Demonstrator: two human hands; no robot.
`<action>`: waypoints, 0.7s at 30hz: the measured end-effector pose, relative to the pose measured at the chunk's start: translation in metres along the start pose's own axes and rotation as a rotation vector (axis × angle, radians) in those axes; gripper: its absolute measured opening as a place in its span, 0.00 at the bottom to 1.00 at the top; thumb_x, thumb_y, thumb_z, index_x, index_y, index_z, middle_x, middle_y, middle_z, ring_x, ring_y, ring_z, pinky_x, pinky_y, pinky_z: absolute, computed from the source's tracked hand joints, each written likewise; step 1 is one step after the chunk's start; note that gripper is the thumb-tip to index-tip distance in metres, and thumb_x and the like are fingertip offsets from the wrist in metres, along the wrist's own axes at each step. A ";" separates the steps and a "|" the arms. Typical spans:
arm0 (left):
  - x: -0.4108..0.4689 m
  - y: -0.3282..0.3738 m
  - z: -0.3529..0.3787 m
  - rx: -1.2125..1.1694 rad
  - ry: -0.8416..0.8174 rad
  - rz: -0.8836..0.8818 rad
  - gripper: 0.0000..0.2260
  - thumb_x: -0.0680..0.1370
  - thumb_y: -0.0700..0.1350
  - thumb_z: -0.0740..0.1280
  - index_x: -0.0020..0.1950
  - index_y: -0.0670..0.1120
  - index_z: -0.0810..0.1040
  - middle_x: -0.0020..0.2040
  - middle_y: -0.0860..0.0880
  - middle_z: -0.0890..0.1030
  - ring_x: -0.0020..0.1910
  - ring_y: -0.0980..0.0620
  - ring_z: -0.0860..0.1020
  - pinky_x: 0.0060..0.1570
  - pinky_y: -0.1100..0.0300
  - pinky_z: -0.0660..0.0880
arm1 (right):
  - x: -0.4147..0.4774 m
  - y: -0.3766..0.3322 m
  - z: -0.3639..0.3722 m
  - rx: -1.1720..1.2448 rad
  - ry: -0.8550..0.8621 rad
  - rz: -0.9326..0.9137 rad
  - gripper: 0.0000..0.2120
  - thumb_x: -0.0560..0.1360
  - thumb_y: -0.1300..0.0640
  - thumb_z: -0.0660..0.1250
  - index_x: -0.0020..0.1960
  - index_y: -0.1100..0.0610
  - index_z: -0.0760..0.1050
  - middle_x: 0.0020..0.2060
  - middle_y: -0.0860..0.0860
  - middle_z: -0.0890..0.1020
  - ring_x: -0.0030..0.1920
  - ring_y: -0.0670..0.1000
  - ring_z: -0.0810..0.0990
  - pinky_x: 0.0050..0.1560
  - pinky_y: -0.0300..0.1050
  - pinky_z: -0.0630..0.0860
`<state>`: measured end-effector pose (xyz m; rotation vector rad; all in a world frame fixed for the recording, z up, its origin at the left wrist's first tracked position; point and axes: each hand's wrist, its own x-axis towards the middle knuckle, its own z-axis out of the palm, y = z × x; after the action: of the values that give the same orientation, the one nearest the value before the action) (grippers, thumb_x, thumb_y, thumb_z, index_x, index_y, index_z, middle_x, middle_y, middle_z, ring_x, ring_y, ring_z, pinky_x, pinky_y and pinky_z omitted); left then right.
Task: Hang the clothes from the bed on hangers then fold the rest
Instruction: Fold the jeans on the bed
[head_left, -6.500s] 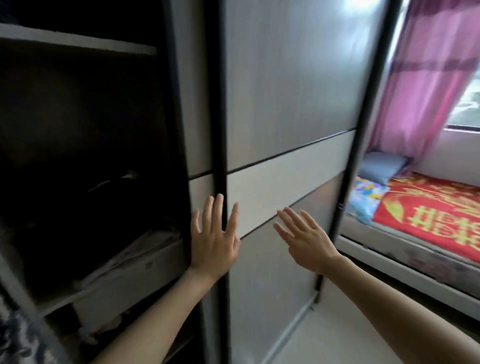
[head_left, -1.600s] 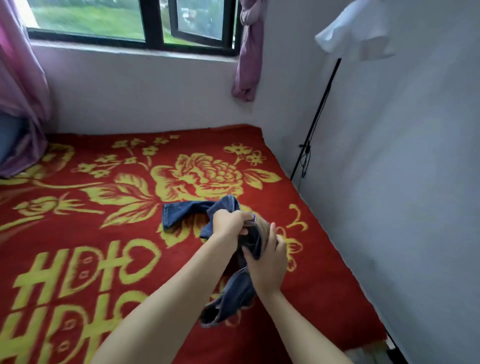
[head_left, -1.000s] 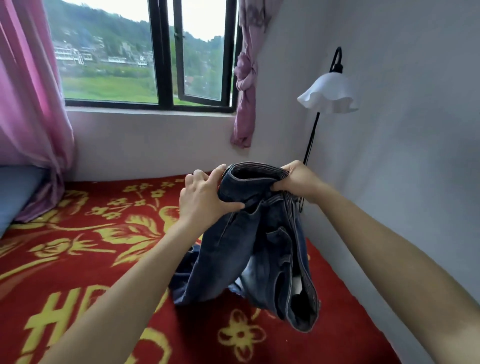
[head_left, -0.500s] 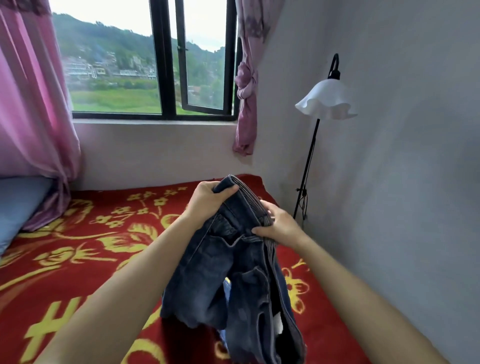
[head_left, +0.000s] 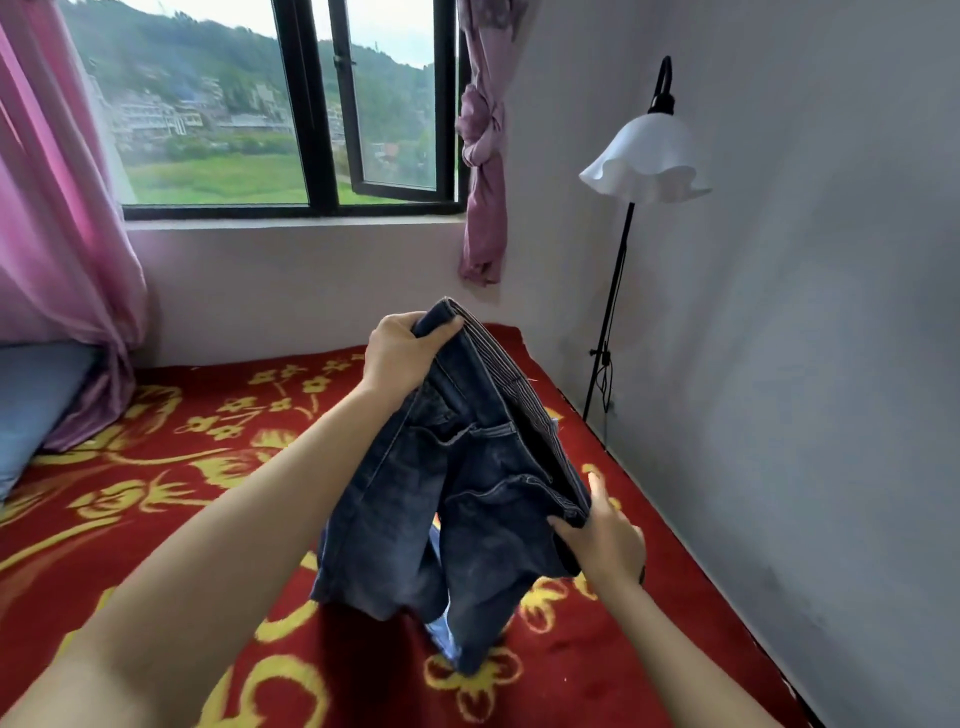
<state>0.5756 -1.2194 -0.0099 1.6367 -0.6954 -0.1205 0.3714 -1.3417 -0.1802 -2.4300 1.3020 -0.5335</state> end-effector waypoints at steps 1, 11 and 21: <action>0.001 0.000 -0.003 -0.011 0.016 -0.003 0.12 0.71 0.53 0.72 0.29 0.51 0.80 0.33 0.51 0.81 0.34 0.50 0.78 0.40 0.50 0.76 | 0.004 0.002 -0.002 -0.026 0.025 -0.043 0.40 0.70 0.38 0.68 0.75 0.51 0.56 0.57 0.48 0.80 0.57 0.51 0.78 0.56 0.47 0.71; 0.002 0.007 -0.070 -0.131 0.265 -0.020 0.11 0.73 0.50 0.72 0.33 0.49 0.77 0.27 0.56 0.78 0.27 0.59 0.75 0.28 0.65 0.72 | 0.063 -0.013 -0.042 0.108 -0.035 -0.188 0.10 0.72 0.52 0.70 0.50 0.56 0.77 0.46 0.52 0.80 0.48 0.56 0.79 0.37 0.44 0.68; -0.063 0.001 -0.195 -0.176 0.810 -0.058 0.14 0.75 0.52 0.70 0.32 0.48 0.73 0.33 0.50 0.75 0.34 0.55 0.72 0.32 0.63 0.70 | 0.106 -0.164 -0.128 0.145 0.132 -0.678 0.07 0.72 0.54 0.68 0.44 0.57 0.79 0.42 0.56 0.81 0.45 0.61 0.78 0.41 0.49 0.72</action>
<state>0.6131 -1.0187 0.0112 1.3724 -0.0123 0.4133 0.4829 -1.3586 0.0236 -2.7061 0.4173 -0.9279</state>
